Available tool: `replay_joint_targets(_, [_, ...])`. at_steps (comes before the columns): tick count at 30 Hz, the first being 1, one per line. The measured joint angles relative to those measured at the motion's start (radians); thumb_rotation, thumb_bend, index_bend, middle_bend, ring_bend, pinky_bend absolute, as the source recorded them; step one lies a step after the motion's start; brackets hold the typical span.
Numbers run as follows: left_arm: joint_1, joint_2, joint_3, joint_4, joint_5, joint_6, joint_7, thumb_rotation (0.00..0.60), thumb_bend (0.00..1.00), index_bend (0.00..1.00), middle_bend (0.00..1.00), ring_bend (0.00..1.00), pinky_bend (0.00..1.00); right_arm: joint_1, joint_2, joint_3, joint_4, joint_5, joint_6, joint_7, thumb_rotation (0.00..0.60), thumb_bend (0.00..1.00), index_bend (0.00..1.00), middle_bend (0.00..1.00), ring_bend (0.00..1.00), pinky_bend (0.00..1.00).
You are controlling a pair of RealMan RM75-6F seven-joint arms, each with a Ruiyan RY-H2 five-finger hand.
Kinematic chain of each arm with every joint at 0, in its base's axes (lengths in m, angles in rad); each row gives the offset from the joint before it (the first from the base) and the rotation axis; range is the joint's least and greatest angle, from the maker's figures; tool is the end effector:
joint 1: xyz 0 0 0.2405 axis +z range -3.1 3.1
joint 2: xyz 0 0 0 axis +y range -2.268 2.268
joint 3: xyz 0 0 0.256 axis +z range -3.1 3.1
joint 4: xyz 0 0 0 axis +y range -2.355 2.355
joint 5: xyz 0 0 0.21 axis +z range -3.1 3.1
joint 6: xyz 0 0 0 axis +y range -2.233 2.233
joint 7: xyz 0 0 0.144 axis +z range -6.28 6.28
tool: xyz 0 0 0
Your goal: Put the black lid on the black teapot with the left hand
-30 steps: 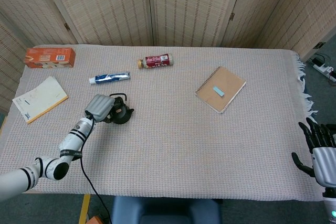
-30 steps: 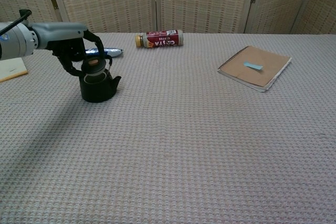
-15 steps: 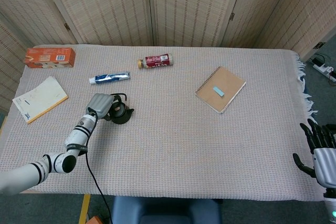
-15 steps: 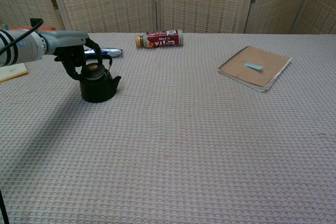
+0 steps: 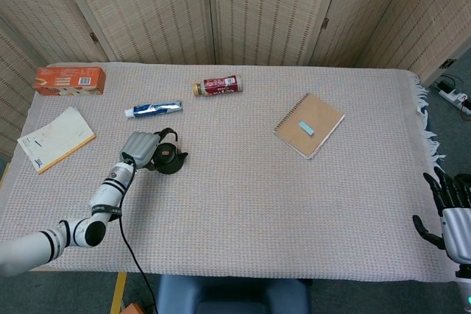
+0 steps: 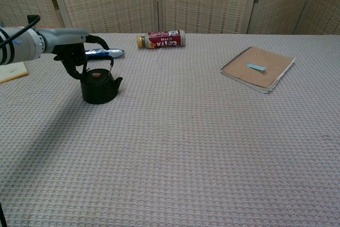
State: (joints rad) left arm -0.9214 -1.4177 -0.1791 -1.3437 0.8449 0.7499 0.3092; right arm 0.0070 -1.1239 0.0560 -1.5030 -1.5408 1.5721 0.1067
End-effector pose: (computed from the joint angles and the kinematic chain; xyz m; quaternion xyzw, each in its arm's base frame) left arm -0.1597 0.4159 0.0284 -0.7369 -0.4038 -0.2998 0.4517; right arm -0.3332 -0.1577 0.1782 0.5719 -0.3739 0.4030 0.6089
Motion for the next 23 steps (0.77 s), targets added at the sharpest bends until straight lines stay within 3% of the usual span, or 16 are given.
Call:
replay_joint_targets(3, [0.036, 0.038, -0.004, -0.062, 0.034, 0.068, -0.025, 0.6, 0.26, 0.17, 0.8, 0.79, 0.84, -0.002, 0.013, 0.001, -0.007, 0.005, -0.001, -0.005, 0.6, 0.37, 0.0, 0.0, 0.06, 0.0])
replay_joint_targets(6, [0.087, 0.089, -0.003, -0.141, 0.058, 0.145, -0.045, 0.6, 0.26, 0.22, 0.62, 0.64, 0.8, -0.002, 0.027, 0.001, -0.016, 0.009, -0.006, -0.001, 0.6, 0.37, 0.0, 0.0, 0.06, 0.0])
replay_joint_targets(10, [0.173, 0.136, 0.008, -0.21, 0.1, 0.292, -0.061, 0.6, 0.27, 0.24, 0.43, 0.42, 0.53, 0.002, 0.041, -0.001, -0.023, 0.009, -0.022, 0.046, 0.6, 0.37, 0.0, 0.0, 0.05, 0.0])
replay_joint_targets(13, [0.245, 0.149, 0.032, -0.219, 0.158, 0.423, -0.063, 0.6, 0.27, 0.23, 0.32, 0.31, 0.35, 0.012, 0.058, -0.002, -0.026, 0.011, -0.049, 0.094, 0.6, 0.37, 0.0, 0.0, 0.04, 0.0])
replay_joint_targets(19, [0.425, 0.154, 0.105, -0.201, 0.321, 0.673, -0.093, 0.6, 0.27, 0.21, 0.28, 0.27, 0.27, 0.034, 0.048, 0.003, -0.021, 0.016, -0.077, 0.096, 0.6, 0.37, 0.0, 0.0, 0.04, 0.0])
replay_joint_targets(23, [0.531, 0.167, 0.159, -0.211, 0.374, 0.757, -0.1, 0.6, 0.27, 0.2, 0.28, 0.27, 0.27, 0.043, 0.038, 0.003, -0.023, 0.011, -0.086, 0.085, 0.6, 0.37, 0.0, 0.0, 0.04, 0.0])
